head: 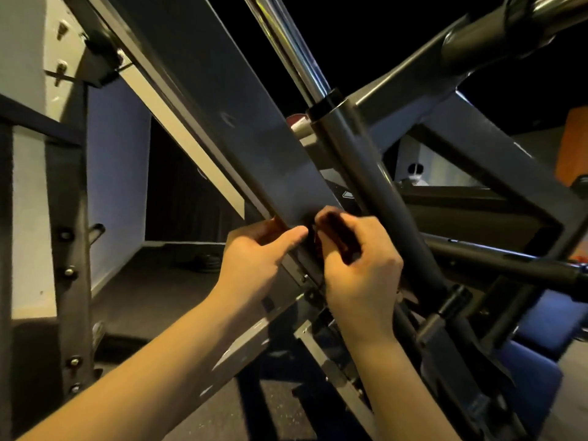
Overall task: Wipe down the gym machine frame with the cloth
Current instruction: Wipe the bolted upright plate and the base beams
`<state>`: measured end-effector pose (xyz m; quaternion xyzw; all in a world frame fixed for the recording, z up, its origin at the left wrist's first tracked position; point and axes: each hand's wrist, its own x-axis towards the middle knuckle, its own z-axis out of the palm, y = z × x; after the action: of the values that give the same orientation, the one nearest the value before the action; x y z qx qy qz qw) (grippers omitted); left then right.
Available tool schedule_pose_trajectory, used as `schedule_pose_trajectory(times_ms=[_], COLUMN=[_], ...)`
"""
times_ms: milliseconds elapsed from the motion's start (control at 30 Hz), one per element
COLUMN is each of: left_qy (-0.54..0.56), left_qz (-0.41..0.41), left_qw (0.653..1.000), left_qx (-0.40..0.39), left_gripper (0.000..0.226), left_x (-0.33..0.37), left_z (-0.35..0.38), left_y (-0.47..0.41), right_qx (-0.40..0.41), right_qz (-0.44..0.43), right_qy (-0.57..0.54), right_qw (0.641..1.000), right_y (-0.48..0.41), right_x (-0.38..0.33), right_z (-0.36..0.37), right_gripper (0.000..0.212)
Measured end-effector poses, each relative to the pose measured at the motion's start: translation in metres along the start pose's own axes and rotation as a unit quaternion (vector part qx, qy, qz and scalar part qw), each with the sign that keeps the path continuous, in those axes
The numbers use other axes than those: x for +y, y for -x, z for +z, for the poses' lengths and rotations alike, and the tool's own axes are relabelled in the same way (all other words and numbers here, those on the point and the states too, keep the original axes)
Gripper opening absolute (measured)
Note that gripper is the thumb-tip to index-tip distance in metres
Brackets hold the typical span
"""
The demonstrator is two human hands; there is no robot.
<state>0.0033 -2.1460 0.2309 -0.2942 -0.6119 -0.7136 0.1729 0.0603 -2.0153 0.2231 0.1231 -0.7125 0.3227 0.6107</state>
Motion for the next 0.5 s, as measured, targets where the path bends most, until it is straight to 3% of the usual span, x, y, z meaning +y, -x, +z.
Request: schedule_pose_trajectory(times_ms=[167,300,500], left_qy=[-0.022,-0.043,-0.091], left_qz=[-0.015,-0.005,0.005], left_qw=[1.0,0.999,0.995], left_qx=[-0.006,-0.017,0.03], left_gripper=[0.009,0.009,0.021], left_x=[-0.001,-0.003,0.01], left_z=[-0.001,-0.006,-0.006], left_y=[-0.007,-0.009,-0.012], right_qx=[-0.003,0.004,-0.027], right_qz=[0.03,-0.03,-0.103], right_qy=[0.089,0.077,0.088], right_qw=[0.996,0.997,0.99], right_y=[0.046,0.016,0.003], right_x=[0.038,0.023,0.023], right_z=[-0.022,-0.005,-0.002], right_gripper=[0.039,0.026,0.035])
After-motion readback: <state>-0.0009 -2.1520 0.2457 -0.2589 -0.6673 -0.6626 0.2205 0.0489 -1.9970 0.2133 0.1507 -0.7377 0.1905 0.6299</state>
